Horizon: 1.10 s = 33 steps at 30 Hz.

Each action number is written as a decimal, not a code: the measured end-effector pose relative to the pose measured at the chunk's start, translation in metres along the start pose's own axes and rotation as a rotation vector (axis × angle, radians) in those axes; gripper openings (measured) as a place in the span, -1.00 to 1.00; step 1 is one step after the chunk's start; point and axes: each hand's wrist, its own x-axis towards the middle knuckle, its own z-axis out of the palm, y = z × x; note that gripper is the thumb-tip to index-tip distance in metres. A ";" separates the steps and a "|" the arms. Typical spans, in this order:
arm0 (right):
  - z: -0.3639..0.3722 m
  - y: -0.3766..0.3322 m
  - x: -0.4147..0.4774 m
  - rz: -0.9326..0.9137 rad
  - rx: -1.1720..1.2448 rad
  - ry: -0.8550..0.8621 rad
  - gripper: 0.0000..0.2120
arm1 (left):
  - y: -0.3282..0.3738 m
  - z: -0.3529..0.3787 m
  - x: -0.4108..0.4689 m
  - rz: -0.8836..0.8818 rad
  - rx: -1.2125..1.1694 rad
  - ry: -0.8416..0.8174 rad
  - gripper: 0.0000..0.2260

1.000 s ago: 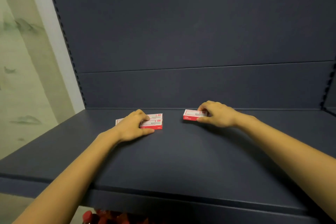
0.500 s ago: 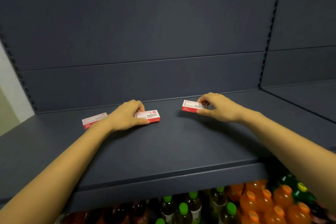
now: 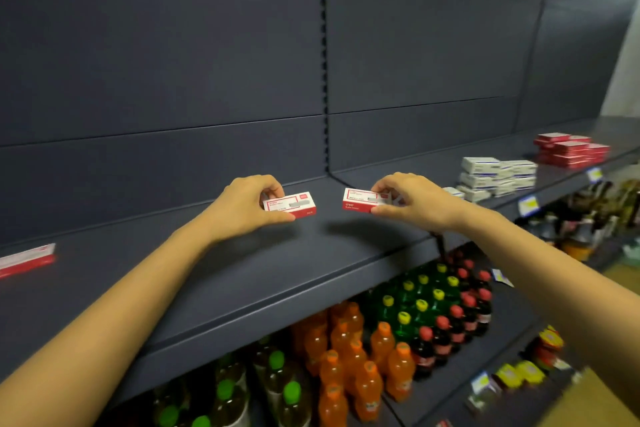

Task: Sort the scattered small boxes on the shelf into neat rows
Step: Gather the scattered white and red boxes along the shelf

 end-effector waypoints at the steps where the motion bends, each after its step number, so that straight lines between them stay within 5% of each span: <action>1: -0.009 0.014 -0.009 0.010 -0.010 0.005 -0.66 | 0.015 0.009 0.008 0.011 -0.018 0.000 -0.69; 20: -0.137 0.293 -0.152 0.224 -0.110 0.018 -0.64 | 0.269 0.200 0.160 0.188 -0.196 -0.018 -0.69; 33: -0.187 0.485 -0.155 0.360 -0.161 0.102 -0.63 | 0.373 0.314 0.319 0.207 -0.207 -0.035 -0.66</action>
